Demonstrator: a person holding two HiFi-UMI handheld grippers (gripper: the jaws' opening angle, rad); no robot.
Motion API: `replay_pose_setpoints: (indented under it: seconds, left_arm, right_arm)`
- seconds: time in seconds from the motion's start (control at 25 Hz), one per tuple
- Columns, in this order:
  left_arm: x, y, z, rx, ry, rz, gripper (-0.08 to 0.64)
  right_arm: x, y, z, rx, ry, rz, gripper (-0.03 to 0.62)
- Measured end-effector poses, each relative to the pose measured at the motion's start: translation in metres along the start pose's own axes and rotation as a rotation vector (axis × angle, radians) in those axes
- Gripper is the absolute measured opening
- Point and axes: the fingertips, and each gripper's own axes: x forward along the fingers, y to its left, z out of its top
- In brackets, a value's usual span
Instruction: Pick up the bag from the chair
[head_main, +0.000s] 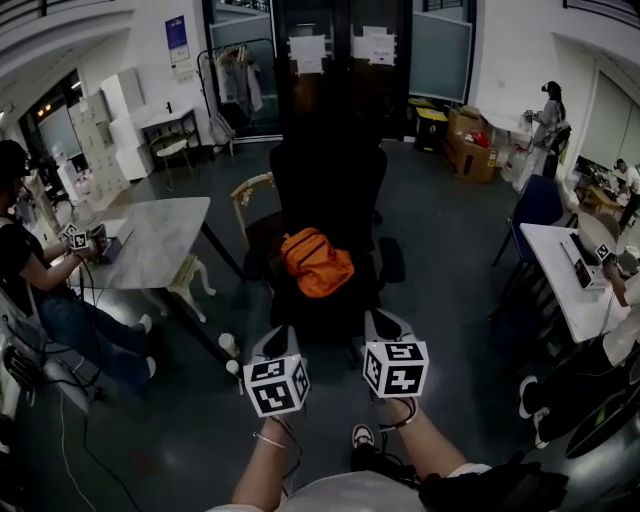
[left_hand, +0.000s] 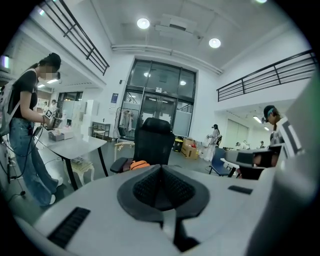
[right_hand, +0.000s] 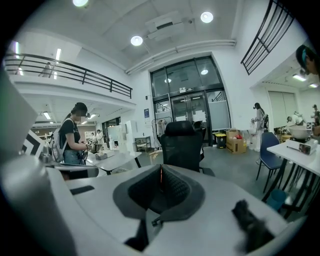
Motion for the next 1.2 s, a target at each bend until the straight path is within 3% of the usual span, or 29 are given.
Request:
replay_pose_setpoints:
  seconds: [0.76, 1.2]
  left_arm:
    - [0.138, -0.033, 0.035, -0.020, 0.013, 0.058, 0.017]
    - [0.186, -0.032, 0.047, -0.032, 0.014, 0.104, 0.017]
  right_arm:
    - [0.112, -0.093, 0.035, 0.010, 0.026, 0.048, 0.032]
    - [0.161, -0.123, 0.049, 0.007, 0.036, 0.090, 0.032]
